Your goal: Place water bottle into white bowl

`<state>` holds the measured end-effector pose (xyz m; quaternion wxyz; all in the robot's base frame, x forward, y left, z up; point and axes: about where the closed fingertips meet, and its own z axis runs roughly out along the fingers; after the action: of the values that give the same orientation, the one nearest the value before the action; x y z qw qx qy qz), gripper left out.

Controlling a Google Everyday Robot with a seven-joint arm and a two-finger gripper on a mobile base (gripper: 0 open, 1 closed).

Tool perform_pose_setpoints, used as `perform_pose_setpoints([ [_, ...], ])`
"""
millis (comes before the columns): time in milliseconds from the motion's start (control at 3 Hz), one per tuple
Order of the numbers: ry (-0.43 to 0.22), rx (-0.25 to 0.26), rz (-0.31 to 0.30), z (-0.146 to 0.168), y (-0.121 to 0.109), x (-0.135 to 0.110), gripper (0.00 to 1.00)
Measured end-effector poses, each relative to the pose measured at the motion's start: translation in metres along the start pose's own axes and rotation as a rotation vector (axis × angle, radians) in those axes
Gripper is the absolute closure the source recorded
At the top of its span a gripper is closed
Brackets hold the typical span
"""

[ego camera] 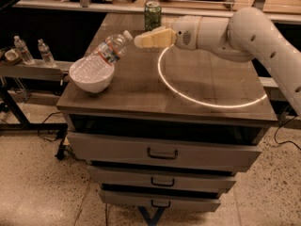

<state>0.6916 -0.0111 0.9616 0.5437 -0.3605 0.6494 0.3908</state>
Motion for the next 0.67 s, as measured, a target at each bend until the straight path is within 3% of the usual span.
perform_pose_setpoints([
  [333, 0.003, 0.134, -0.149, -0.064, -0.045, -0.044, 0.0],
  [667, -0.011, 0.268, -0.288, -0.121, -0.065, -0.097, 0.0],
])
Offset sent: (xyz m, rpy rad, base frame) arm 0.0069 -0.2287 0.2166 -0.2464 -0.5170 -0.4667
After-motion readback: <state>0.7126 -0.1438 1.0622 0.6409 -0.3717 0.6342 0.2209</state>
